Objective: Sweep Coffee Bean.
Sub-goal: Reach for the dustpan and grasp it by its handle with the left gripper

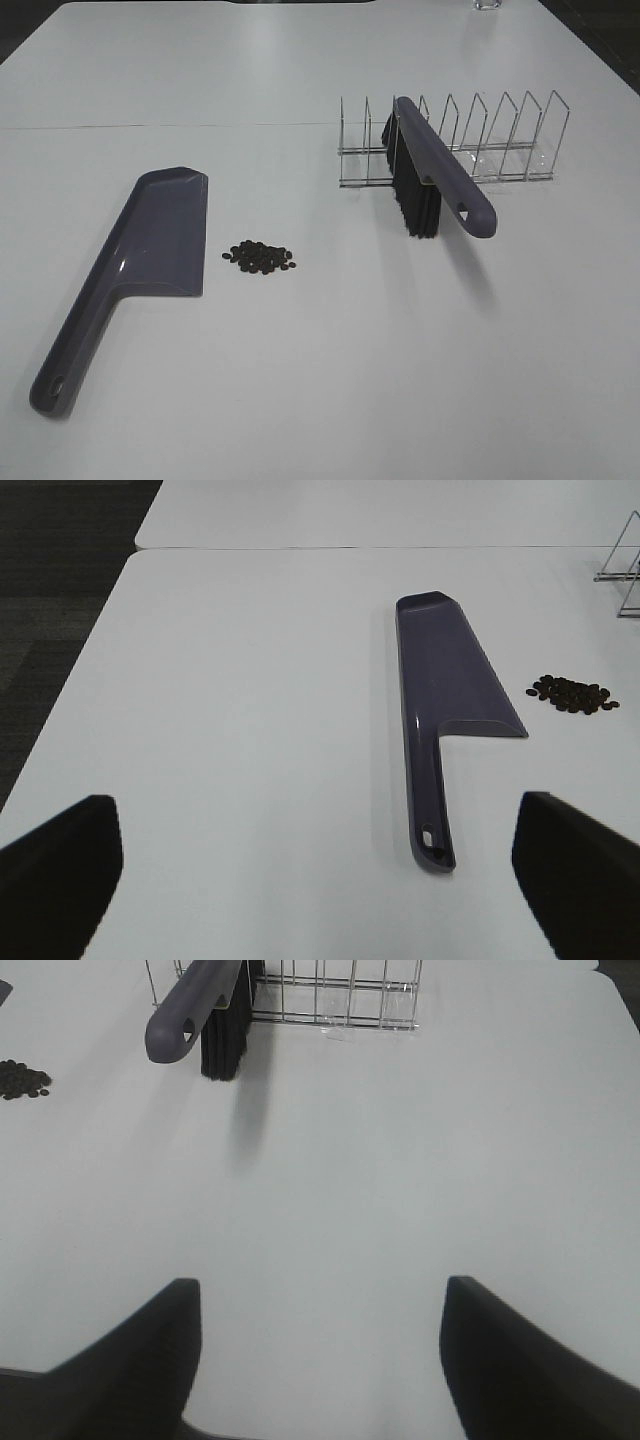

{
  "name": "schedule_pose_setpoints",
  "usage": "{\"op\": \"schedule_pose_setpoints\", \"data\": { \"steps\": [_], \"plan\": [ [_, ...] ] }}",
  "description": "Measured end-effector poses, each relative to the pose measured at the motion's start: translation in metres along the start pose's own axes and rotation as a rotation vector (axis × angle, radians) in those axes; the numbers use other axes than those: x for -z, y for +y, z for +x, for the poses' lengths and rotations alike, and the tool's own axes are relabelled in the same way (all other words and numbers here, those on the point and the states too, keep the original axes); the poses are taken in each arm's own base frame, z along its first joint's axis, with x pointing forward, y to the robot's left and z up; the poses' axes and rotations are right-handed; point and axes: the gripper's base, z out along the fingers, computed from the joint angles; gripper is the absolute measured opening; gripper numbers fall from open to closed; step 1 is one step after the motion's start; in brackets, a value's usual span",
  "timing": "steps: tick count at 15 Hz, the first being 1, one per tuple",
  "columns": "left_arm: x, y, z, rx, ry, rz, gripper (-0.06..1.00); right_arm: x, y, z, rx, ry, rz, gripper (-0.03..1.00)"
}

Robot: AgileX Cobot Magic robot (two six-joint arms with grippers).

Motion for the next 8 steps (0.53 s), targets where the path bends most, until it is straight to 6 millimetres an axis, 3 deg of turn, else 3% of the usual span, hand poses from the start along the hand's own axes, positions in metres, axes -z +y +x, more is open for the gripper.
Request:
{"op": "schedule_pose_setpoints", "data": {
  "steps": [8],
  "plan": [
    [0.0000, 0.0000, 0.0000, 0.000, 0.000, 0.000, 0.99, 0.0000, 0.0000, 0.0000, 0.000, 0.000, 0.000, 0.59]
  ]
}}
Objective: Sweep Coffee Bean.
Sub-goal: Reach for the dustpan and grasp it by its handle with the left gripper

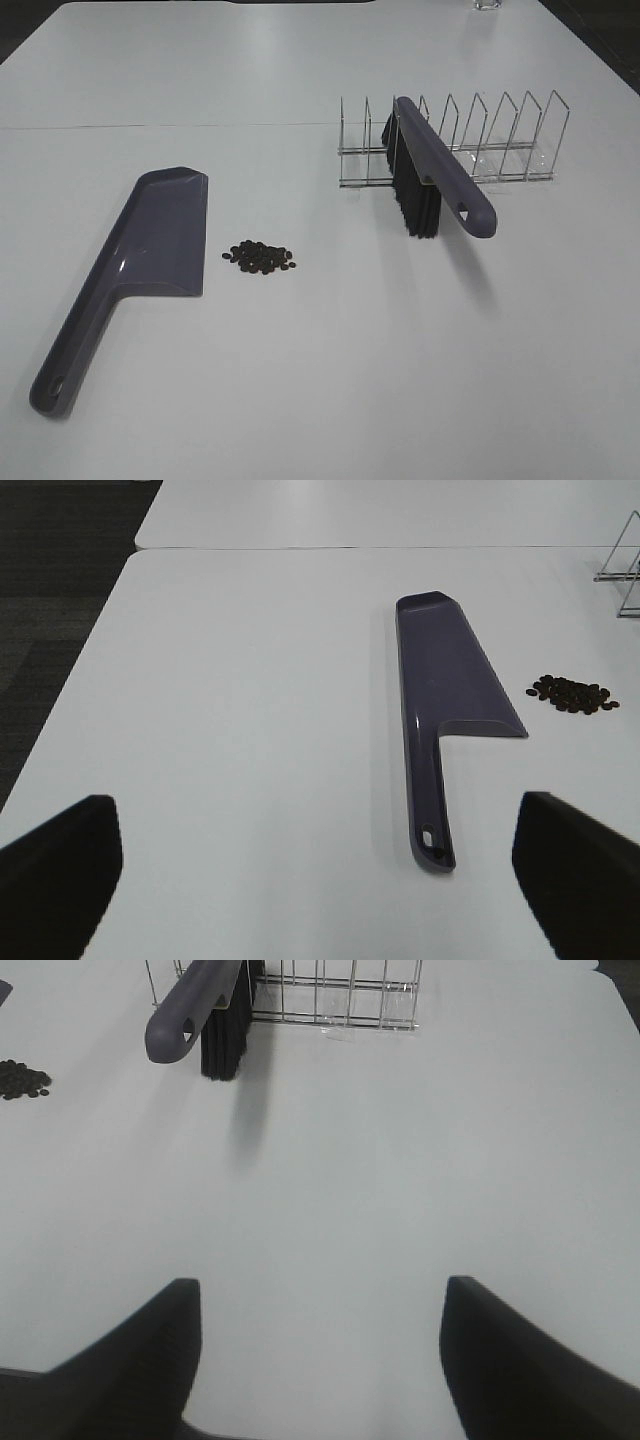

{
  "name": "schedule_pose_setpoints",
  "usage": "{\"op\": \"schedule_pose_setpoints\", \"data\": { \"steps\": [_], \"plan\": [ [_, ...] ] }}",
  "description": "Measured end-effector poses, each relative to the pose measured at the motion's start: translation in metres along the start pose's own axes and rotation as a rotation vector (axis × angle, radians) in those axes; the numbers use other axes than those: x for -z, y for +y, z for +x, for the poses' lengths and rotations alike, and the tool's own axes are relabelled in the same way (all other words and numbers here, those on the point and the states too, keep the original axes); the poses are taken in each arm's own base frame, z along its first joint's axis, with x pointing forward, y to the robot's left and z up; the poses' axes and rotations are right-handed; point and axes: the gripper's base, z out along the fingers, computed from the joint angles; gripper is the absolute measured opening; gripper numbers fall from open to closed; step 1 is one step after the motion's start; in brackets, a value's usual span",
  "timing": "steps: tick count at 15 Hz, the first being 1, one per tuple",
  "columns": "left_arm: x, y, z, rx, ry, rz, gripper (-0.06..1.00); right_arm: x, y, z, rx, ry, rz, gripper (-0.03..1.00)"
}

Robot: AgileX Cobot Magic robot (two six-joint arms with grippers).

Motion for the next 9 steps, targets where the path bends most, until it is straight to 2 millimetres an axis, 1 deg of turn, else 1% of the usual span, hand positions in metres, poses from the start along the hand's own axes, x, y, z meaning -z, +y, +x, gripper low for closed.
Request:
{"op": "schedule_pose_setpoints", "data": {
  "steps": [9],
  "plan": [
    [0.0000, 0.0000, 0.0000, 0.000, 0.000, 0.000, 0.99, 0.0000, 0.0000, 0.0000, 0.000, 0.000, 0.000, 0.59]
  ]
}}
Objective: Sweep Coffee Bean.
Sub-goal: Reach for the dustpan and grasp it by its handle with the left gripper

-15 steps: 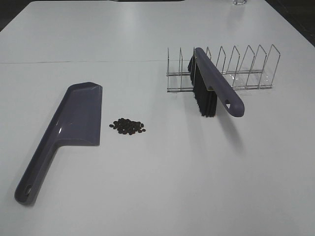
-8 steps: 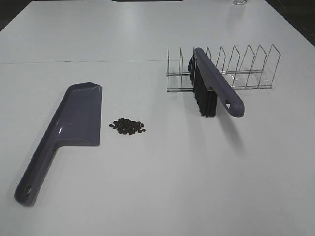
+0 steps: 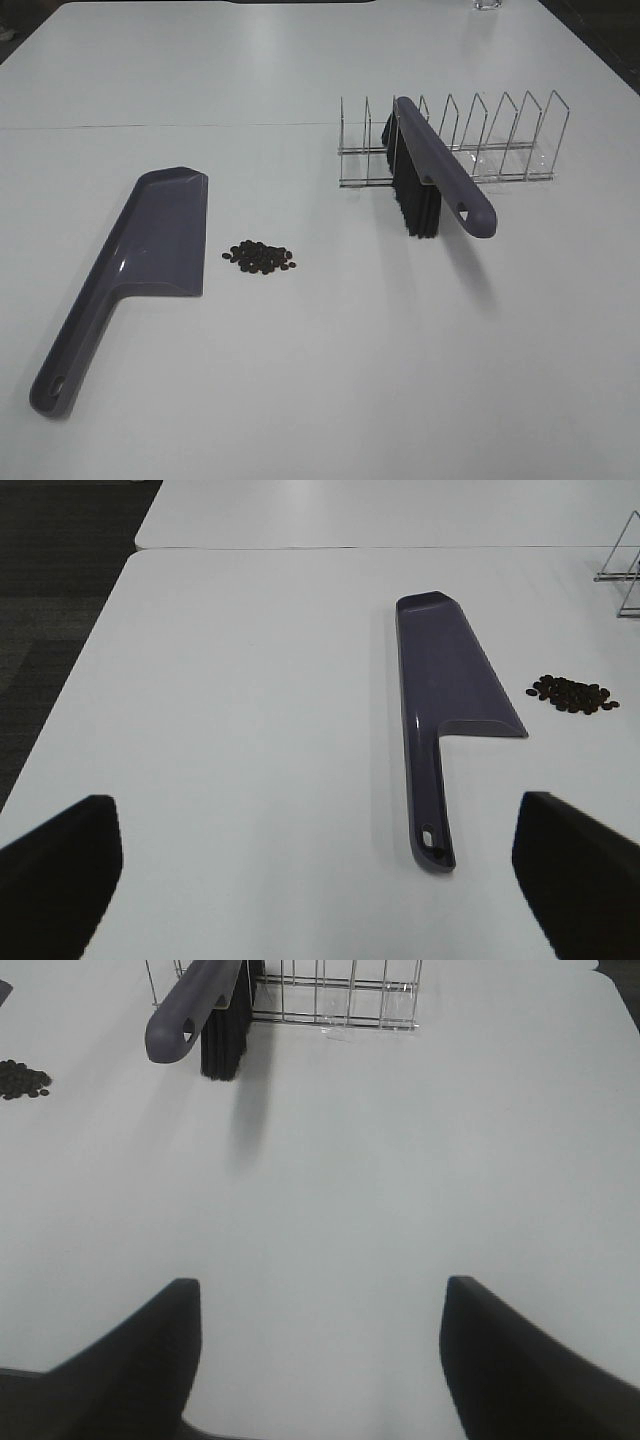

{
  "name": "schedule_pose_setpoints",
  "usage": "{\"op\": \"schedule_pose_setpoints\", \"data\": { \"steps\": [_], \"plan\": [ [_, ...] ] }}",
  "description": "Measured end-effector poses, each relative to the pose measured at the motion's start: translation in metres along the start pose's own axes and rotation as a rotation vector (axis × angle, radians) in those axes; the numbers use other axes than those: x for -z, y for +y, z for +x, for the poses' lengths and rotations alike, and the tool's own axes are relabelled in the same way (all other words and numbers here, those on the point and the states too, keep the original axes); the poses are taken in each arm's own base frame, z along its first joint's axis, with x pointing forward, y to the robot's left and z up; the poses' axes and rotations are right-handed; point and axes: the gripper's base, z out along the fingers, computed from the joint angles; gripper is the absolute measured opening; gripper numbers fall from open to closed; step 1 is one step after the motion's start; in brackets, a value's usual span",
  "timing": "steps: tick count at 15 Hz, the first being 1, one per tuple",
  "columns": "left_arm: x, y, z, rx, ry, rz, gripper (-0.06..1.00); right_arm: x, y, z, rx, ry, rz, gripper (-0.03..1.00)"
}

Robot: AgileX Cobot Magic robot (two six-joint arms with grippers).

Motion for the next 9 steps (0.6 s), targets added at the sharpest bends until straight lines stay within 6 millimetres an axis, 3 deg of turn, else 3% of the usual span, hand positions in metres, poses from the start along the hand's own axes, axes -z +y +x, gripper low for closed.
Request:
{"op": "schedule_pose_setpoints", "data": {
  "steps": [9],
  "plan": [
    [0.0000, 0.0000, 0.0000, 0.000, 0.000, 0.000, 0.99, 0.0000, 0.0000, 0.0000, 0.000, 0.000, 0.000, 0.59]
  ]
}}
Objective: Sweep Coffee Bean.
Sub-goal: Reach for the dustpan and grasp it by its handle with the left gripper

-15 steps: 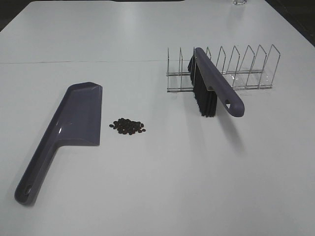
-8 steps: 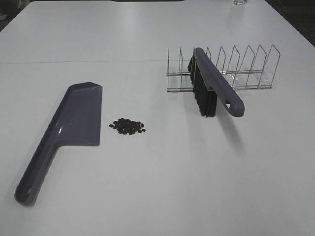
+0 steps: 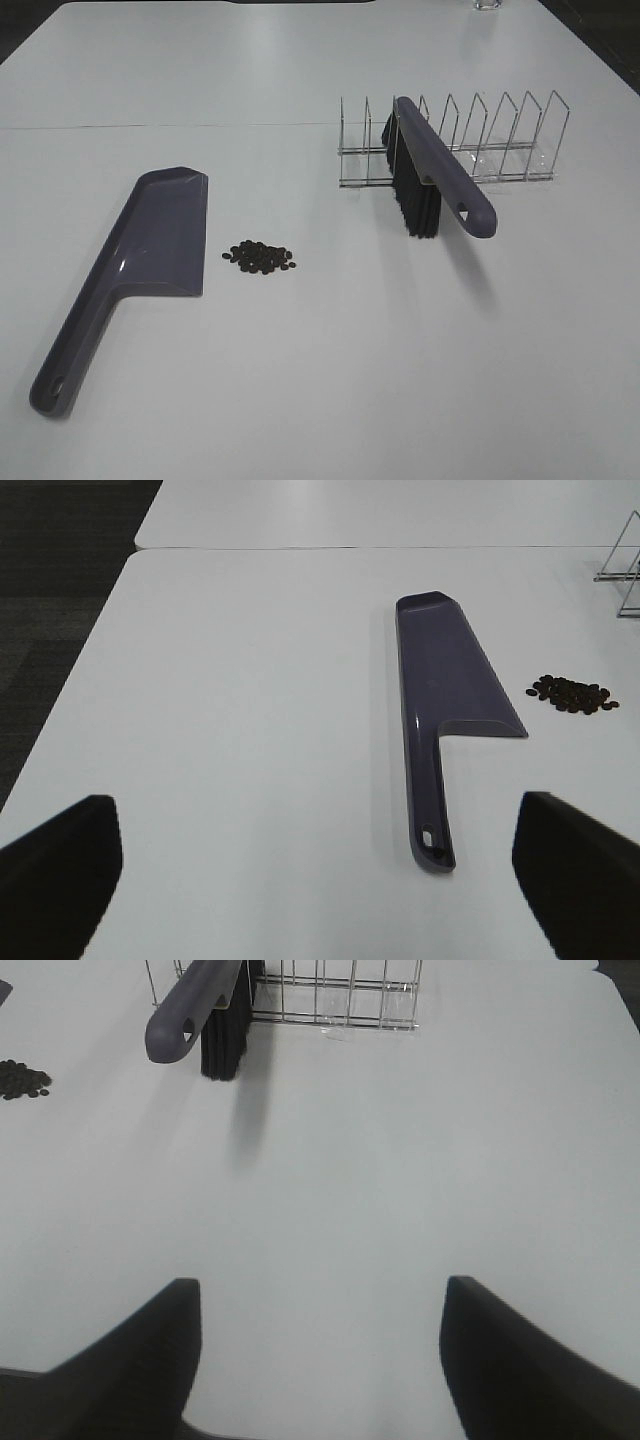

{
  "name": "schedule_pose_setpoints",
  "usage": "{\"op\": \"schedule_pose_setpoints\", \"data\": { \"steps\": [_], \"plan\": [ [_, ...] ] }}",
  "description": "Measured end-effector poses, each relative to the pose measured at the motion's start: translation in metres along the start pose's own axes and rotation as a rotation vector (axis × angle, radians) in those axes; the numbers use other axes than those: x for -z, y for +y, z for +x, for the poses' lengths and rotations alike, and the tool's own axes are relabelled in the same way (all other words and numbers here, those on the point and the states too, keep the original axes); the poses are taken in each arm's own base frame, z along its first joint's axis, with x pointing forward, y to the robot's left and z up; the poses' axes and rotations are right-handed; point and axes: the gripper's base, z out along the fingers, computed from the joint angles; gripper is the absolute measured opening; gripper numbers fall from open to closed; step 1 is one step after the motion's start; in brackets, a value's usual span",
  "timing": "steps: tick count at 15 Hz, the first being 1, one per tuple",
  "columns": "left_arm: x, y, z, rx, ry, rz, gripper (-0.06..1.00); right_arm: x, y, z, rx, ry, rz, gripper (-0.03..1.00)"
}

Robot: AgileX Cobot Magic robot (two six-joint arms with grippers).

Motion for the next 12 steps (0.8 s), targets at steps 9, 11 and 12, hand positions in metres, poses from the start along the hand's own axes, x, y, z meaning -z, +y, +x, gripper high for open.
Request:
{"op": "schedule_pose_setpoints", "data": {
  "steps": [9, 11, 12],
  "plan": [
    [0.0000, 0.0000, 0.0000, 0.000, 0.000, 0.000, 0.99, 0.0000, 0.0000, 0.0000, 0.000, 0.000, 0.000, 0.59],
    [0.0000, 0.0000, 0.0000, 0.000, 0.000, 0.000, 0.99, 0.0000, 0.0000, 0.0000, 0.000, 0.000, 0.000, 0.59],
    [0.0000, 0.0000, 0.0000, 0.000, 0.000, 0.000, 0.99, 0.0000, 0.0000, 0.0000, 0.000, 0.000, 0.000, 0.59]
  ]
}}
